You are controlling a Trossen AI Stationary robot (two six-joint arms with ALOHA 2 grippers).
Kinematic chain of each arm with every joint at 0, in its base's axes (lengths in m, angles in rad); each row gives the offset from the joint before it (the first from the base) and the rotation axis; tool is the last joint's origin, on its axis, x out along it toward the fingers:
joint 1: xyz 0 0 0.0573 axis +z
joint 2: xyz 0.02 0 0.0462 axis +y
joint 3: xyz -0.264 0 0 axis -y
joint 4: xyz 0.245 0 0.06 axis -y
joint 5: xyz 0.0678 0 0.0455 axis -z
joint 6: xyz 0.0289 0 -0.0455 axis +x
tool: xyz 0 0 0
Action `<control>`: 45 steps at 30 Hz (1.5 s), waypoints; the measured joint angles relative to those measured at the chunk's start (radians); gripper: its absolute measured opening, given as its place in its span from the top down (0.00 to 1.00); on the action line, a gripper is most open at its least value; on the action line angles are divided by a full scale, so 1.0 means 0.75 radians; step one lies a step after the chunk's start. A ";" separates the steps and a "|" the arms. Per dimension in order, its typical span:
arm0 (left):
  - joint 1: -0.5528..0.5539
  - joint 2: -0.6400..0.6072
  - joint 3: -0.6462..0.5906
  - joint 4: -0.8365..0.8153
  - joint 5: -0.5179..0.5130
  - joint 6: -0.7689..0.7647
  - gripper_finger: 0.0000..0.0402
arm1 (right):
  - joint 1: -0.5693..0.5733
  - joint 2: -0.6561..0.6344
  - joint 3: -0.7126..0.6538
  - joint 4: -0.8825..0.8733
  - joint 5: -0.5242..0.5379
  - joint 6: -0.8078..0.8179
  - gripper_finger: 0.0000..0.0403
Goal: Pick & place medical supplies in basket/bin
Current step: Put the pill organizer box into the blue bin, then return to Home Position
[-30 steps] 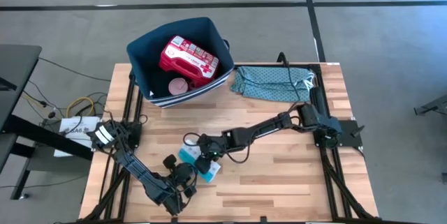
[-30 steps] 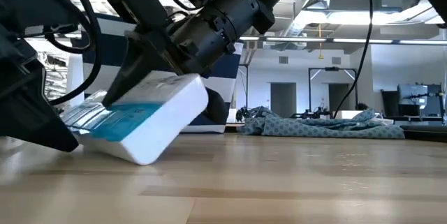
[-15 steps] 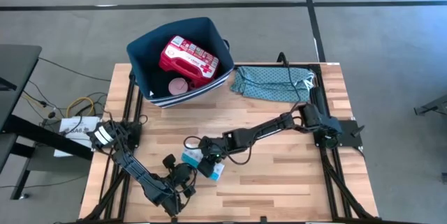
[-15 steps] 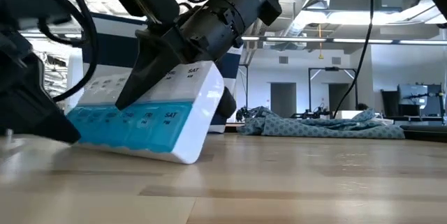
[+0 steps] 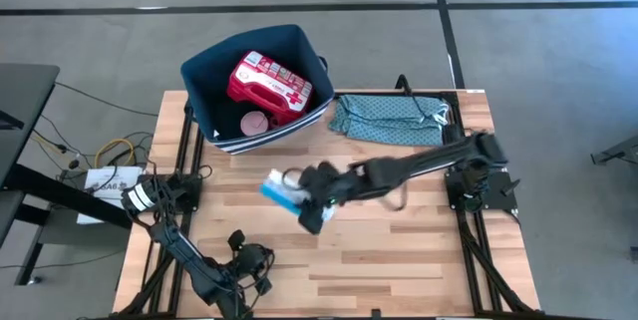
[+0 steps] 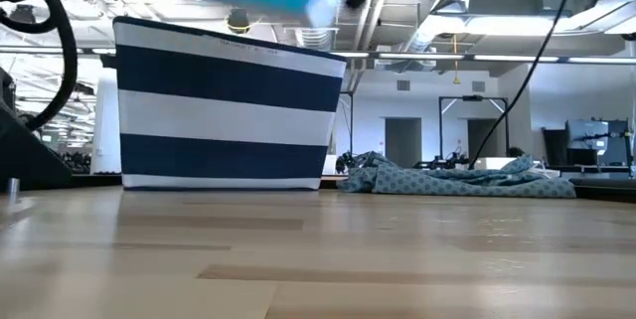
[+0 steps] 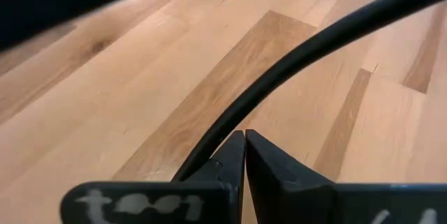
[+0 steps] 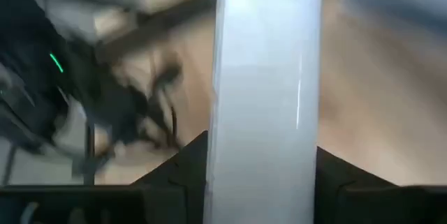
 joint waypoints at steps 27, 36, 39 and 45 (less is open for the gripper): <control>0.137 -0.209 0.041 -0.367 -0.247 0.022 0.99 | -0.770 0.163 0.085 0.819 0.080 -0.511 0.65; 0.083 -0.518 0.043 -0.522 -0.468 0.153 0.99 | -0.728 0.361 0.563 0.269 0.193 -0.749 0.57; 0.083 -0.581 0.043 -0.525 -0.498 0.249 0.99 | -0.730 0.426 0.700 0.072 0.184 -0.756 0.56; 0.083 -0.690 0.043 -0.552 -0.530 0.383 0.99 | -0.732 0.462 0.835 -0.133 0.179 -0.803 0.51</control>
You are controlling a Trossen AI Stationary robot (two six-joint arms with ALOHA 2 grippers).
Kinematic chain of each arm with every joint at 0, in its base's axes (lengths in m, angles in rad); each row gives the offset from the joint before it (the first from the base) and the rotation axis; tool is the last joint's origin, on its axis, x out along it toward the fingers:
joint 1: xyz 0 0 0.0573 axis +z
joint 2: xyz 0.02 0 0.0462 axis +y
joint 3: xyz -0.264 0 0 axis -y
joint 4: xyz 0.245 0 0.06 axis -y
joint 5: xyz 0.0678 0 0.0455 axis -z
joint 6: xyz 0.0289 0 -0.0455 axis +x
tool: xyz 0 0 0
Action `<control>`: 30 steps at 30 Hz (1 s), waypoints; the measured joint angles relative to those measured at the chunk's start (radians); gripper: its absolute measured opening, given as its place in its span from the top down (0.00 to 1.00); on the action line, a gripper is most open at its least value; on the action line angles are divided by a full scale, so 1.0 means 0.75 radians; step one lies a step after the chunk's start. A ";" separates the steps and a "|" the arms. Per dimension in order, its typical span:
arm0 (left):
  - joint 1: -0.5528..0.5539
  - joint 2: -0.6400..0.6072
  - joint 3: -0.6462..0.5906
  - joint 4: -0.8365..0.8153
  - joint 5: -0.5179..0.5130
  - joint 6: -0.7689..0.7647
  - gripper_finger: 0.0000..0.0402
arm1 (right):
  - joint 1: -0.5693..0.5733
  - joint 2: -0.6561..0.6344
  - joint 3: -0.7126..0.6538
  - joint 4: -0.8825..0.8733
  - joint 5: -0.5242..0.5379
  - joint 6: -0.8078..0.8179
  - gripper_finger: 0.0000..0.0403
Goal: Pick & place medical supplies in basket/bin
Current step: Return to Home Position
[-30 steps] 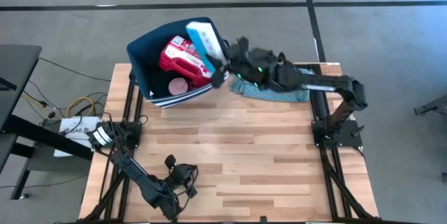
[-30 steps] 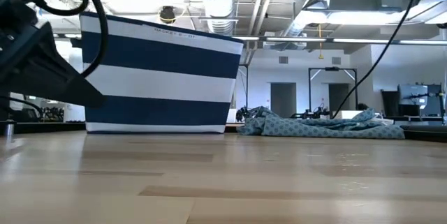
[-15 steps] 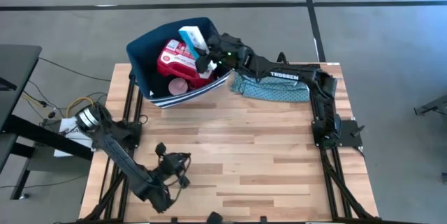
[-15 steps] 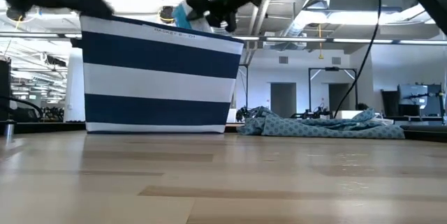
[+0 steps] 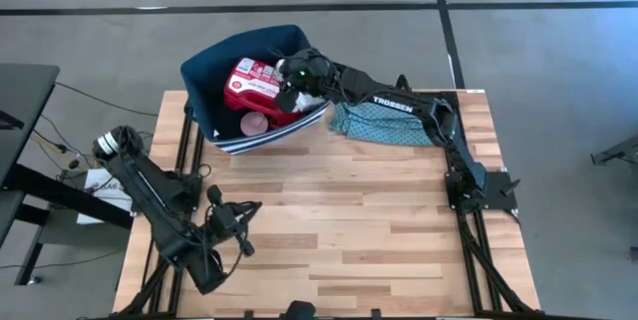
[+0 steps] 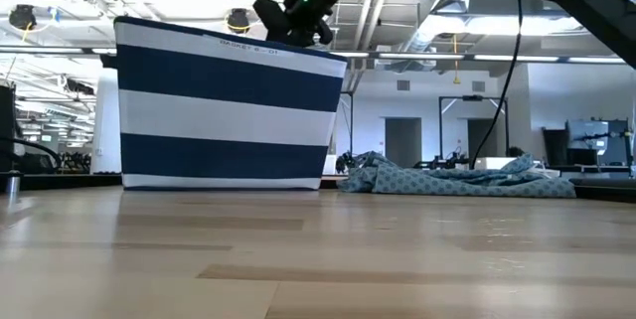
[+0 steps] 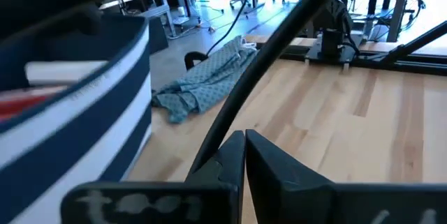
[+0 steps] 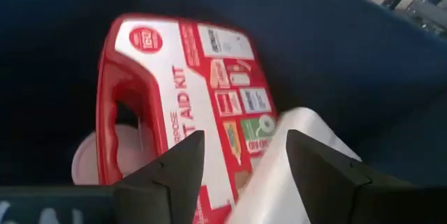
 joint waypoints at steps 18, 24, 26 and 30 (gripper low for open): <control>-0.003 -0.590 0.000 -0.571 0.048 0.098 0.99 | 0.211 -0.318 0.144 -0.425 0.002 -0.267 0.51; -0.002 -0.745 0.000 -0.683 0.077 0.197 0.99 | 0.305 -0.437 0.141 -0.689 -0.003 -0.302 0.58; -0.002 -0.780 0.000 -0.690 0.101 0.208 0.99 | 0.311 -0.474 0.142 -0.789 -0.003 -0.270 0.60; -0.027 -0.805 -0.006 -0.666 0.093 0.220 0.99 | 0.307 -0.525 0.124 -0.901 -0.031 -0.183 0.63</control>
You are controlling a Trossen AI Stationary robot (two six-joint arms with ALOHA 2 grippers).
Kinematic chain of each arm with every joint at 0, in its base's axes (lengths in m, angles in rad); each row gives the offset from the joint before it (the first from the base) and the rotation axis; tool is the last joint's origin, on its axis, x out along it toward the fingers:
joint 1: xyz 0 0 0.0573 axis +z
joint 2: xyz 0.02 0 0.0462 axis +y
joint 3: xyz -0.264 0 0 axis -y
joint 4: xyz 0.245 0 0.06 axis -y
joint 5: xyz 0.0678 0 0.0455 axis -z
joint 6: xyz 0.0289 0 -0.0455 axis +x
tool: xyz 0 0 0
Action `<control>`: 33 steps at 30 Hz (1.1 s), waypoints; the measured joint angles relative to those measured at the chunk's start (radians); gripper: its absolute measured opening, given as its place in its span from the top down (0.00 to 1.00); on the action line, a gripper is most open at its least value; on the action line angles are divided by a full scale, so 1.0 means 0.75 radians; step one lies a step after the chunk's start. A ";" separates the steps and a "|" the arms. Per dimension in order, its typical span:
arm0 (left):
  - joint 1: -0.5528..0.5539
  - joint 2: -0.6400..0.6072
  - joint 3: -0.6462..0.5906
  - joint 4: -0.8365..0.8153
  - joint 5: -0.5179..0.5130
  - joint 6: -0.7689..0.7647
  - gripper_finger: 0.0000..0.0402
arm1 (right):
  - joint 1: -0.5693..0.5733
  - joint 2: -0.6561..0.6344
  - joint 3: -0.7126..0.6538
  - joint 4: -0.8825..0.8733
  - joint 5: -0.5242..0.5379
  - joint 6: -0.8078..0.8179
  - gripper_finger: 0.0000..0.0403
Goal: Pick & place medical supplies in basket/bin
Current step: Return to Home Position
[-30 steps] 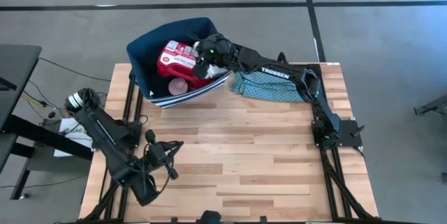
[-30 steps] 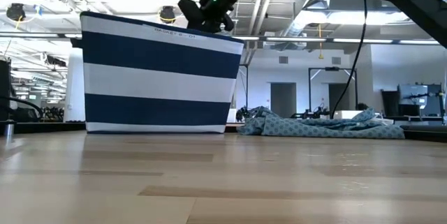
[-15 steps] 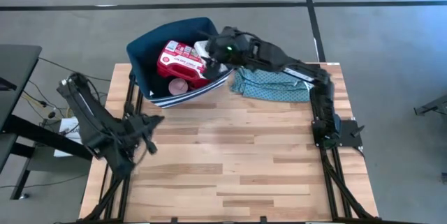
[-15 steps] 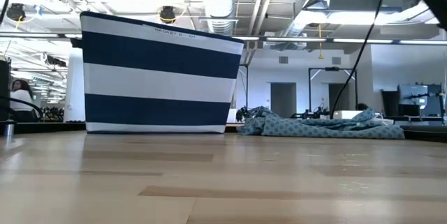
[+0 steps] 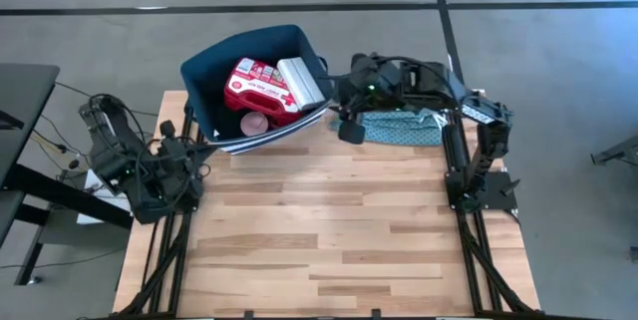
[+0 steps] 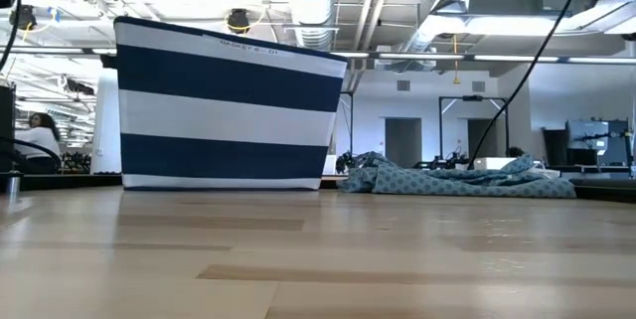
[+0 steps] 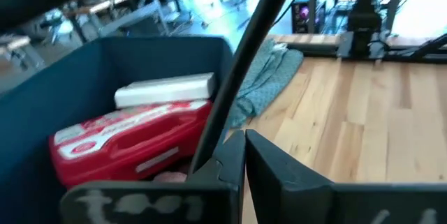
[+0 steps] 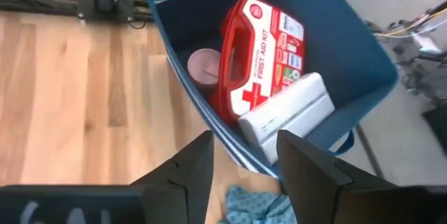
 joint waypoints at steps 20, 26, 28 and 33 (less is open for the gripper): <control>-0.061 -0.050 -0.098 0.465 -0.077 0.433 0.99 | -0.052 -0.142 -0.136 0.010 -0.086 -0.060 0.66; -0.027 -0.101 0.010 0.711 -0.076 0.789 0.99 | -0.089 -0.140 -0.136 0.001 -0.086 -0.060 0.66; -0.012 -0.121 0.075 0.838 -0.020 0.964 0.99 | -0.101 -0.139 -0.136 -0.001 -0.085 -0.060 0.66; 0.030 -0.153 0.171 1.101 0.281 1.296 0.99 | -0.110 -0.142 -0.136 -0.019 -0.091 -0.072 0.66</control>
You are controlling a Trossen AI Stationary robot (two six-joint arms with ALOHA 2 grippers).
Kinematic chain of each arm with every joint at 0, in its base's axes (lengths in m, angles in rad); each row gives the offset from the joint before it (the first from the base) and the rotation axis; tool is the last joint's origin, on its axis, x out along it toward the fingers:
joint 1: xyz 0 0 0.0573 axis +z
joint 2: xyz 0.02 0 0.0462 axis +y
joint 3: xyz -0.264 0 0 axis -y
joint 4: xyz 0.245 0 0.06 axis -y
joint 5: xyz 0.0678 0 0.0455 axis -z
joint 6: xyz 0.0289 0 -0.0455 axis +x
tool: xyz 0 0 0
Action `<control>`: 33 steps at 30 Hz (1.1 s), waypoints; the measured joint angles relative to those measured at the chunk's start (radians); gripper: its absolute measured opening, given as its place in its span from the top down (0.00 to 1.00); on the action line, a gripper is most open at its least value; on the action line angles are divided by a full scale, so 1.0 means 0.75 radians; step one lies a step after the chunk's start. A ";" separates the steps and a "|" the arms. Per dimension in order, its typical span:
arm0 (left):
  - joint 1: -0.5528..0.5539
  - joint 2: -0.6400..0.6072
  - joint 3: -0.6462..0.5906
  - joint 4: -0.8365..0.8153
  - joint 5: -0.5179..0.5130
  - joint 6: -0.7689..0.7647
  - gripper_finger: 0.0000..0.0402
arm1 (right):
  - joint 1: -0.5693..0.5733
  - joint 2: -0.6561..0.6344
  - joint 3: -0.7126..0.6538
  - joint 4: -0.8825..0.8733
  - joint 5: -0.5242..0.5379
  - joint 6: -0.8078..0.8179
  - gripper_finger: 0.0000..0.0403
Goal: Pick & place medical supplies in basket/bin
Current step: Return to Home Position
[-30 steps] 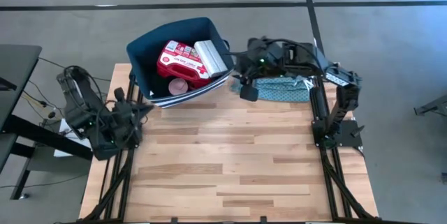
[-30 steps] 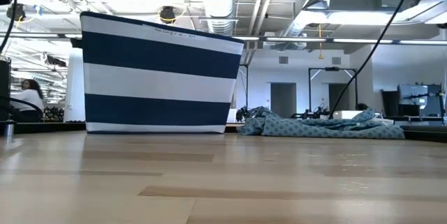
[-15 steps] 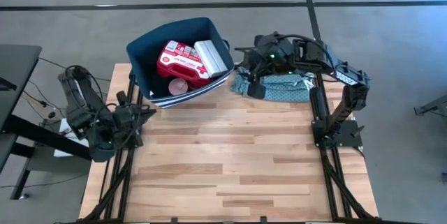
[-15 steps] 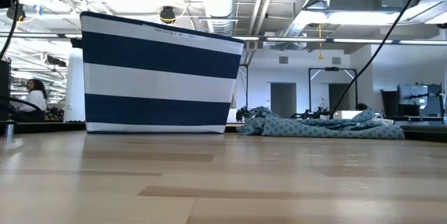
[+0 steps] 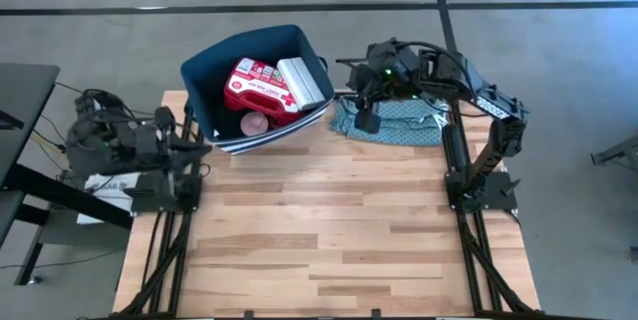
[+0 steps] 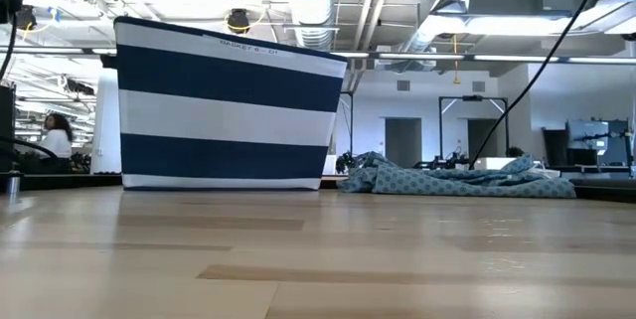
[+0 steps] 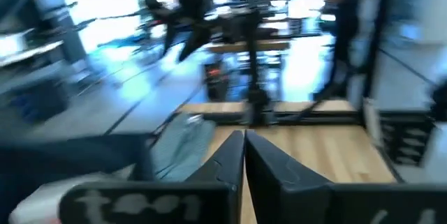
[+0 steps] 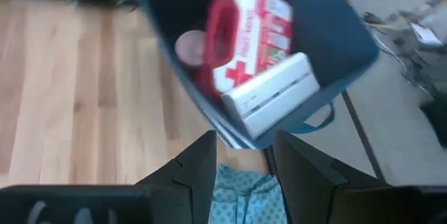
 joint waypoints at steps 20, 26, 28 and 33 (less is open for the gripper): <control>0.501 -0.241 -0.211 0.245 0.932 0.453 0.99 | -0.014 -0.311 -0.056 -0.167 -0.747 -0.227 0.67; 0.573 -0.322 -0.478 0.455 1.180 0.582 0.99 | -0.056 -0.500 -0.471 0.002 -1.134 -0.363 0.67; 0.603 -0.338 -0.548 0.480 1.162 0.576 0.99 | -0.078 -0.585 -0.663 0.137 -1.163 -0.334 0.68; 0.686 -0.340 -0.689 0.572 1.158 0.496 0.99 | -0.144 -0.812 -1.093 0.504 -1.115 -0.240 0.69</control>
